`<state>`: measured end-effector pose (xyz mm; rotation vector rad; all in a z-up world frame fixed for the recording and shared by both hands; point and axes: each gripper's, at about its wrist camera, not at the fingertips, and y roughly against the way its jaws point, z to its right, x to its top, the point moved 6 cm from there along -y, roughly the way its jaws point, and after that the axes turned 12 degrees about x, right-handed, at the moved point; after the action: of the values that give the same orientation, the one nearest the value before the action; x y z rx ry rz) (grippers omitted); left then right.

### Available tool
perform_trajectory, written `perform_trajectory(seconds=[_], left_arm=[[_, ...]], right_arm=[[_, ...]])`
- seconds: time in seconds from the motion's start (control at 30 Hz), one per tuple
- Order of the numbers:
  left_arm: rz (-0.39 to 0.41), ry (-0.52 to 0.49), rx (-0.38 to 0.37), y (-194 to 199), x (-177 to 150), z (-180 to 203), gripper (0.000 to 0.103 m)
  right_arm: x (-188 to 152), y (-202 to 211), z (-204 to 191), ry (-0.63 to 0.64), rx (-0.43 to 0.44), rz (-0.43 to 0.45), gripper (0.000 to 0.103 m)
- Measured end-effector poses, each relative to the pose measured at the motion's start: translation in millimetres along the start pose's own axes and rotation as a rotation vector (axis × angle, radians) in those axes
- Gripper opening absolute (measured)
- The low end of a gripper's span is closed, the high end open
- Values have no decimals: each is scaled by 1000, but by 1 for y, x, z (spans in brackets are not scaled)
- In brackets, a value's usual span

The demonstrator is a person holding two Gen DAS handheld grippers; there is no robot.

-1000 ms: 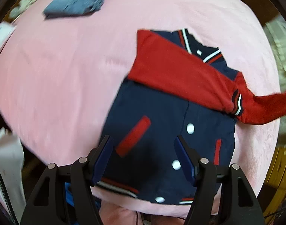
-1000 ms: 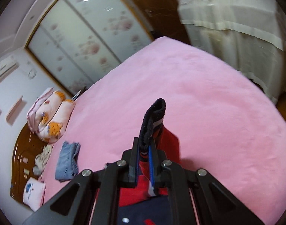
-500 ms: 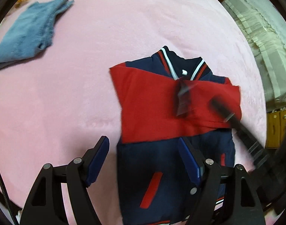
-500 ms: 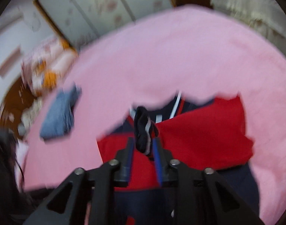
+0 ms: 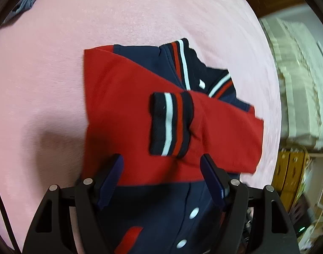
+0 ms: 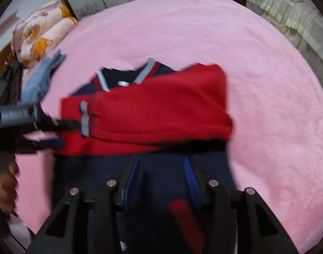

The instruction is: Fold large clothes

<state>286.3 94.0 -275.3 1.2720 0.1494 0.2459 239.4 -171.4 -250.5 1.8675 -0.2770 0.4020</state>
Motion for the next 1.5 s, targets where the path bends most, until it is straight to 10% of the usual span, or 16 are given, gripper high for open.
perform_trajectory(seconds=[0.23,0.43,0.67,0.93,1.07,1.17,1.5], left_arm=[[9,56,20,-26,12,20,55],[48,32,67,-20,15,32,15],[213,5,109,34,20,45,14],[198,98,187,34,18,1,14],[162,124,230,16,22,-16,14],[143,119,256,4,21,-20,14],[130,58,305,-7,18,-6,15]], right_arm=[[-7,6,51,-38,-8,-14,44],[-1,7,71,-51,-2,7,44],[6,-1,81,-3,-34,-3,43],[23,-5,80,10,19,51,43],[25,-2,67,105,86,78,12],[23,-4,65,124,114,64,10],[4,-20,115,-289,255,48,10]])
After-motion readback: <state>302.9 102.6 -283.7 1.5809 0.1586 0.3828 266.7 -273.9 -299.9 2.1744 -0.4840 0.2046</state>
